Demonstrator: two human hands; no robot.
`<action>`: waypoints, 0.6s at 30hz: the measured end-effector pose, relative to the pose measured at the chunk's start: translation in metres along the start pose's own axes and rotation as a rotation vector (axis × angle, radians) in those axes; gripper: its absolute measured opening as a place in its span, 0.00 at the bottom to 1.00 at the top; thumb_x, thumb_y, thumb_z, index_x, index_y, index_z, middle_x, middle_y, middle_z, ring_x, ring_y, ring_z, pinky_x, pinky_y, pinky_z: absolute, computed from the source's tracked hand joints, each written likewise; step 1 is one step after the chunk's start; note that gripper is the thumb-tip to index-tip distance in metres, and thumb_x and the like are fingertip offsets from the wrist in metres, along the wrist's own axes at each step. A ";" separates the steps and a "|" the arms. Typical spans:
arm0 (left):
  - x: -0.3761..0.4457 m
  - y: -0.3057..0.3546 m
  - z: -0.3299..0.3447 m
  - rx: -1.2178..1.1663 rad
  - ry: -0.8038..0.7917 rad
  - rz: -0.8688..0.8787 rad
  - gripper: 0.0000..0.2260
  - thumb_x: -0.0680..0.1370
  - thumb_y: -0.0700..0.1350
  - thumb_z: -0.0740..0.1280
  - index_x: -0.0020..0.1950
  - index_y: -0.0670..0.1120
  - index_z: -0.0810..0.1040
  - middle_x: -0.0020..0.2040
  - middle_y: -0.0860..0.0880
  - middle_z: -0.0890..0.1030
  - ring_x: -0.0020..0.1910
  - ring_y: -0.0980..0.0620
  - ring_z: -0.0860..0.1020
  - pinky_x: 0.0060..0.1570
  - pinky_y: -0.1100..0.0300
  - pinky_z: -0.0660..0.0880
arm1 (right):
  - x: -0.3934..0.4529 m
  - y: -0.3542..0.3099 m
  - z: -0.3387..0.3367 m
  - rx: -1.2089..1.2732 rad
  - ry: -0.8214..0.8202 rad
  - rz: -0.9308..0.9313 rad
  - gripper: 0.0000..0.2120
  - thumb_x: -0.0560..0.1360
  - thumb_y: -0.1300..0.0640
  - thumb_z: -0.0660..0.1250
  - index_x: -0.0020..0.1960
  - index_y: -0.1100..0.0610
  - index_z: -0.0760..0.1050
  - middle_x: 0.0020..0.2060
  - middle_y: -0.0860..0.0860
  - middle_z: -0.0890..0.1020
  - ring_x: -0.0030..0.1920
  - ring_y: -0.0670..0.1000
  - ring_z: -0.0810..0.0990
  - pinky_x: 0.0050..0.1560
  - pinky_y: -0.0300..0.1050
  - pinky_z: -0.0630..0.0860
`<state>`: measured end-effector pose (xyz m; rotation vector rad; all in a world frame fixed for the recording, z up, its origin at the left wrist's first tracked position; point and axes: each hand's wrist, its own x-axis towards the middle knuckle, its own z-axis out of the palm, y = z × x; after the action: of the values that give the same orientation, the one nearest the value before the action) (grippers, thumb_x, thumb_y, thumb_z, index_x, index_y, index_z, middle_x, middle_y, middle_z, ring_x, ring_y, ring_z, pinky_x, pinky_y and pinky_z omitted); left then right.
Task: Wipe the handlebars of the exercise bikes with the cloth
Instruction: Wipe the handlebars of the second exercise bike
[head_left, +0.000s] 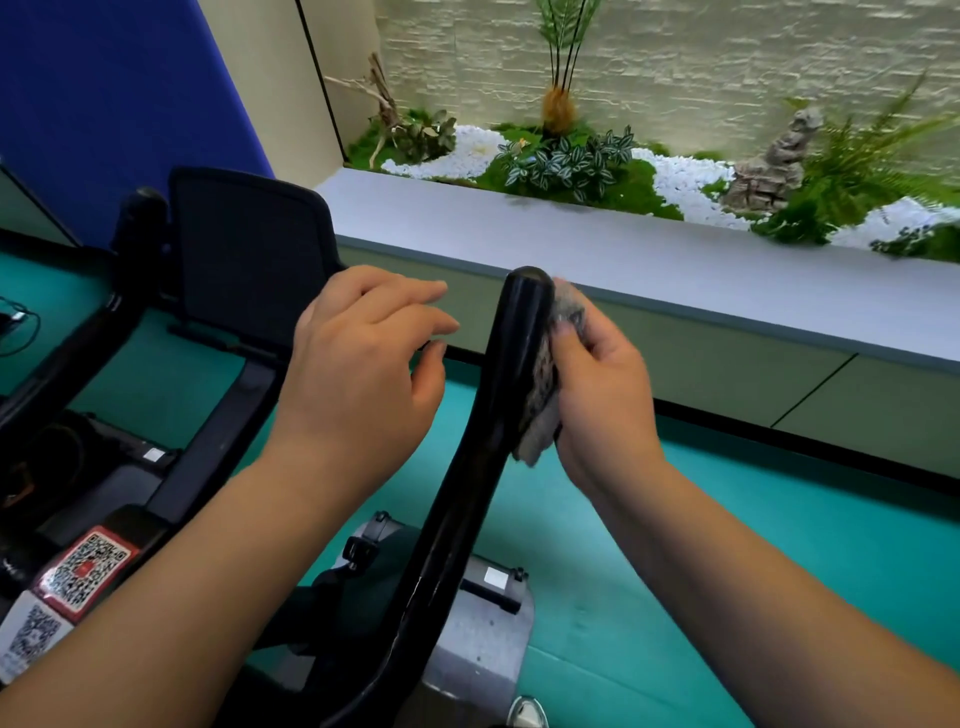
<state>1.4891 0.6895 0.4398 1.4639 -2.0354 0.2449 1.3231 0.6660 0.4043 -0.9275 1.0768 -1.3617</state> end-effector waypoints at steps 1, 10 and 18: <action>0.000 0.000 0.001 0.000 0.002 0.003 0.07 0.74 0.41 0.67 0.49 0.46 0.84 0.56 0.51 0.81 0.56 0.46 0.75 0.55 0.44 0.72 | 0.005 -0.002 0.001 0.035 0.000 -0.005 0.13 0.82 0.59 0.59 0.60 0.50 0.79 0.45 0.51 0.85 0.45 0.50 0.81 0.48 0.49 0.79; -0.001 -0.001 0.003 -0.018 0.023 0.005 0.07 0.74 0.40 0.67 0.47 0.45 0.84 0.57 0.51 0.81 0.57 0.46 0.75 0.55 0.45 0.72 | -0.007 0.005 0.002 0.023 -0.082 0.100 0.11 0.82 0.57 0.59 0.52 0.50 0.80 0.36 0.51 0.80 0.40 0.55 0.77 0.51 0.64 0.77; -0.001 0.000 0.001 -0.035 0.009 -0.006 0.06 0.74 0.39 0.67 0.45 0.45 0.84 0.58 0.51 0.80 0.58 0.47 0.75 0.57 0.50 0.71 | 0.007 -0.001 0.001 0.038 -0.038 -0.077 0.14 0.81 0.56 0.59 0.64 0.46 0.76 0.57 0.50 0.82 0.54 0.52 0.81 0.60 0.60 0.76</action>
<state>1.4888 0.6903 0.4384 1.4444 -2.0181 0.2122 1.3228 0.6585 0.4050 -0.9714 0.9924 -1.4173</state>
